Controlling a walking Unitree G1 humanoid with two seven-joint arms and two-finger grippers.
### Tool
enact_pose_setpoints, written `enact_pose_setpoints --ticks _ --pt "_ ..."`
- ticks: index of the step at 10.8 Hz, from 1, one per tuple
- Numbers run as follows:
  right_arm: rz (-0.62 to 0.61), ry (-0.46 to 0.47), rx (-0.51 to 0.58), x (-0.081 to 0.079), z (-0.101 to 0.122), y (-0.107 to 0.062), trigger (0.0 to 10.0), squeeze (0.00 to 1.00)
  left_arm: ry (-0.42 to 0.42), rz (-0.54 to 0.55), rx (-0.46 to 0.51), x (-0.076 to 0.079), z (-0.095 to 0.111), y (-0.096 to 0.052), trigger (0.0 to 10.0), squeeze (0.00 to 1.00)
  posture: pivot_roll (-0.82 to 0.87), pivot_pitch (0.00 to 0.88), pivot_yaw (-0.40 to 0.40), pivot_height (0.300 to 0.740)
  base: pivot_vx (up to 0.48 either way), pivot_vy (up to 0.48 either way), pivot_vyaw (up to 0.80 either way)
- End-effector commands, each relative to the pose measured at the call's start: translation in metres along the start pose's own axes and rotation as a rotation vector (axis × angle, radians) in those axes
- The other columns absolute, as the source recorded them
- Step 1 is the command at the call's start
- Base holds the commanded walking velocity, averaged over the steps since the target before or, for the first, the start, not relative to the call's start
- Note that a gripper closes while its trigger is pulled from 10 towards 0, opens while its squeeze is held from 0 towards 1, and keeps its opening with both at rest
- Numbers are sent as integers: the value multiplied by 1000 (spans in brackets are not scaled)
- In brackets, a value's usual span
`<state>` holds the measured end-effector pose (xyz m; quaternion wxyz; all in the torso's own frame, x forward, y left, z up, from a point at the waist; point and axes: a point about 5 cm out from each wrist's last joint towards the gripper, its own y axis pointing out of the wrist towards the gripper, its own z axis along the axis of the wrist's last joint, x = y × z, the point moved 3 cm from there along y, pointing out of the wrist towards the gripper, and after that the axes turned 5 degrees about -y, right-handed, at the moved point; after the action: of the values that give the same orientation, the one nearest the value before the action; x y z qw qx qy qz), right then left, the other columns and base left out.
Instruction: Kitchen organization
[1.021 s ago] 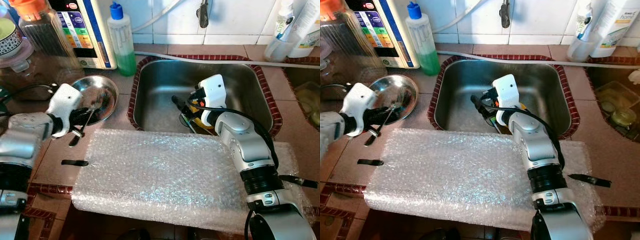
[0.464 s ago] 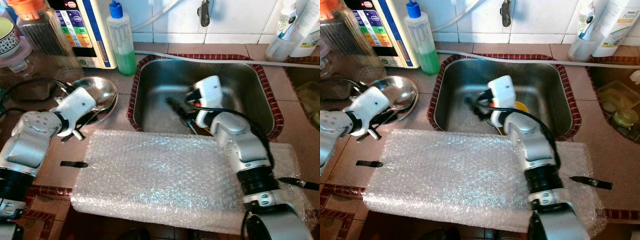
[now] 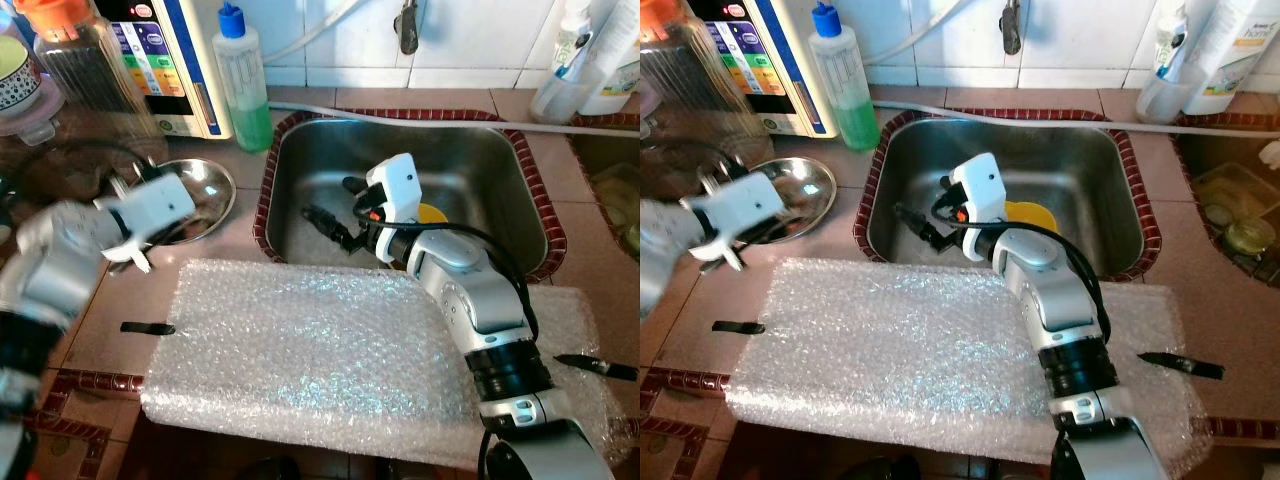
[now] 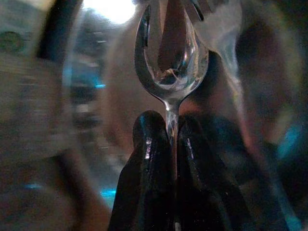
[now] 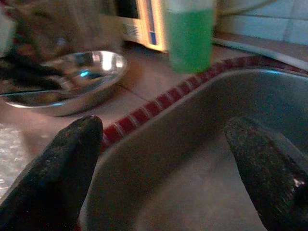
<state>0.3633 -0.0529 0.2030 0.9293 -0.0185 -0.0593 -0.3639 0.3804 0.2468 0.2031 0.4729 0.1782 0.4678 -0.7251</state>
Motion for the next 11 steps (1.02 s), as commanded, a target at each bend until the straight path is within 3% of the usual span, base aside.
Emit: enact_pose_setpoints --ticks 1,5,7,8,9,10,11 --pt "78 9 16 -15 4 1 10000 0 36 21 -9 -8 0 -2 0 0 -109 185 106 740 0 0 0" --pt "132 9 10 -24 3 0 10000 0 48 110 71 -21 15 -3 0 0 -104 186 100 740 0 0 0" --pt "125 2 1 -22 3 0 10000 0 12 230 195 -40 35 -18 0 0 -100 184 92 740 0 0 0" --pt "119 -2 -3 -22 2 1 10000 0 -99 249 286 -40 43 -23 0 0 -96 185 91 740 0 0 0" --pt "101 -2 -4 -20 1 1 10000 0 -308 240 446 -32 55 -28 0 0 -93 185 88 740 0 0 0" --pt "91 -2 -5 -18 0 2 10000 0 -372 239 485 -29 57 -29 0 0 -92 187 83 740 0 0 0" --pt "46 -5 7 -12 2 2 10000 0 -541 236 617 -15 67 -33 0 0 -88 189 80 740 0 0 0"
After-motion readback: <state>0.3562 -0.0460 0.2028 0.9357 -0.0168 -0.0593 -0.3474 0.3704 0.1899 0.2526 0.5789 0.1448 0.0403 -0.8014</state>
